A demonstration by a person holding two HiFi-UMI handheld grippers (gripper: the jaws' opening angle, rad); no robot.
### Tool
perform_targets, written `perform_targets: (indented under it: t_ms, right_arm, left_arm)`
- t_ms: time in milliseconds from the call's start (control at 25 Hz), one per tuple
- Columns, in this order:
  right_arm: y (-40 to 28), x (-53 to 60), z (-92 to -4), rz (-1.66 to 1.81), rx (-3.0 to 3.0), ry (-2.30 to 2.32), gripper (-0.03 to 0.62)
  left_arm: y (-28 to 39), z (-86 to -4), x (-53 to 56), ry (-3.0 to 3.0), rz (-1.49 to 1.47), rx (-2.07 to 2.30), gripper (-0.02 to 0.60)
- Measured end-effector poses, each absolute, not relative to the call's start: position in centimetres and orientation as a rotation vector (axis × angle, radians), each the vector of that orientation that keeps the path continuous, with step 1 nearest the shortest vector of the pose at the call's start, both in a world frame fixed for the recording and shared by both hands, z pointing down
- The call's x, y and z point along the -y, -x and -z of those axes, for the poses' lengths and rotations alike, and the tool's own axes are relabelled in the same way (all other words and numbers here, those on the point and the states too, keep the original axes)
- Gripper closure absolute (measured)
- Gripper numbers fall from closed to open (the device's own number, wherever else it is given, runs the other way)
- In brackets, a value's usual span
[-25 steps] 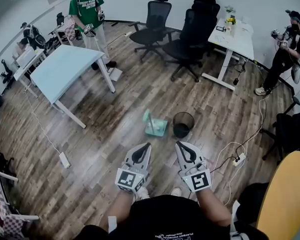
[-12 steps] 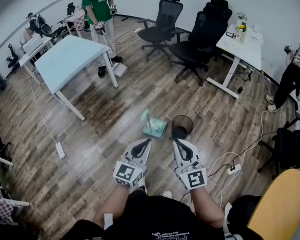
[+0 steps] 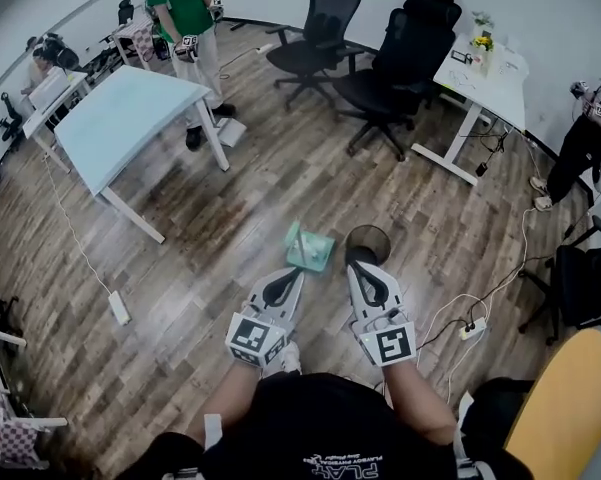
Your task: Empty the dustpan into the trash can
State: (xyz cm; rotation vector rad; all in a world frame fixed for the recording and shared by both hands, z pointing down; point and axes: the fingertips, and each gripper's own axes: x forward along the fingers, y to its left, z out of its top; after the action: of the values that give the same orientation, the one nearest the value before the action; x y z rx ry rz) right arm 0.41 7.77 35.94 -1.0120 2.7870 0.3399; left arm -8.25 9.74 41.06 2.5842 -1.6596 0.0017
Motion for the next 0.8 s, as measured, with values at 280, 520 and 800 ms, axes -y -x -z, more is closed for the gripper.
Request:
perform_targets:
  t_ms: [280,520,800]
  right_arm:
    - [2.7,-4.7,-36.7,-0.319,-2.752,1.093,0.571]
    - [5.0,-3.4,-37.8,-0.306,-2.757,1.164,0.571]
    - [6.8,-2.7,-37.0,-0.342,-2.723,1.236,0.571]
  left_arm:
    - [11.2,-42.2,-6.4,-2.612,-0.039,1.589,0.557]
    - [13.8,-43.2,-5.0,-2.636,-0.053,1.543,0.557]
    - [17.0,-41.2,-3.9,-2.686,0.025,1.545,0.557]
